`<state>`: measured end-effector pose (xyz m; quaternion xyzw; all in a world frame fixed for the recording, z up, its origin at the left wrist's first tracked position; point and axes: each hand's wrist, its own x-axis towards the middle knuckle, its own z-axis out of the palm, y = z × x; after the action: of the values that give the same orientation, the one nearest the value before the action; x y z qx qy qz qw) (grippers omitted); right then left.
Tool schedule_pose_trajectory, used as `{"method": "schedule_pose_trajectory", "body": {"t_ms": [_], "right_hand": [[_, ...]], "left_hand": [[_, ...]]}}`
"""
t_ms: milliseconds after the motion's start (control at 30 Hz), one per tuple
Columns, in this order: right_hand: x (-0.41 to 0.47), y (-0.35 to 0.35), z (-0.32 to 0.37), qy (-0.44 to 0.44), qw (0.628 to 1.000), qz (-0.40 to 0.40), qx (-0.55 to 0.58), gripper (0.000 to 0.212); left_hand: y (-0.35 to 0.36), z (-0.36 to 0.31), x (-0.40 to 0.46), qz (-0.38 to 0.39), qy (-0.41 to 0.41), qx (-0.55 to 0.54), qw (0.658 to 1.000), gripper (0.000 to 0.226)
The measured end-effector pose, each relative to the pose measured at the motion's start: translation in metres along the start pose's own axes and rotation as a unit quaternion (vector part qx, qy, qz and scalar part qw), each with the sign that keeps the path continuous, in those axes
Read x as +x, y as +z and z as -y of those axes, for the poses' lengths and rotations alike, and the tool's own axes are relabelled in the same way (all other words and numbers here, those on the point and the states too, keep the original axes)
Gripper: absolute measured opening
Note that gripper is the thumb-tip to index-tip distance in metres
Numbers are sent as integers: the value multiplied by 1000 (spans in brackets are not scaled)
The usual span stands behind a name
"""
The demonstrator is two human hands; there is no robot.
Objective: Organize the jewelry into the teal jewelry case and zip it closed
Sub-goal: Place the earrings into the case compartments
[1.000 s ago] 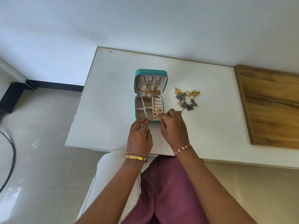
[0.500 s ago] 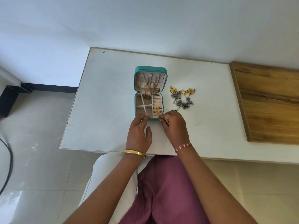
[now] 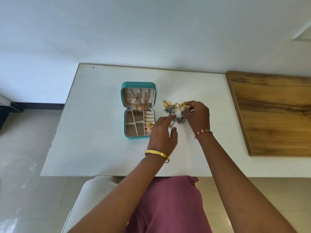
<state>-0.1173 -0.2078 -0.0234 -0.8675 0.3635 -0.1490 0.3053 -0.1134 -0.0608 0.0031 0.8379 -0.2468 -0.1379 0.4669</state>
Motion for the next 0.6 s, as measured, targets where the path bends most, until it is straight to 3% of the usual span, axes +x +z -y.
{"method": "schedule_pose_trajectory", "body": {"t_ms": [133,233,400,600], "right_hand": [[18,8,-3,-47,991,57,-111,27],[20,12,-4,-63,984,54,-155,23],[17,12,-5,-60,985,38,-154,21],[14,15,1,-45,989,40,-137,20]], "left_hand": [[6,-4,24,-7,-31,-22,999,37],[7,-3,33,-5,-80,-38,996,36],[7,-5,31,-26,-166,-99,981,32],[13,-6,21,-26,-190,-138,972,30]]}}
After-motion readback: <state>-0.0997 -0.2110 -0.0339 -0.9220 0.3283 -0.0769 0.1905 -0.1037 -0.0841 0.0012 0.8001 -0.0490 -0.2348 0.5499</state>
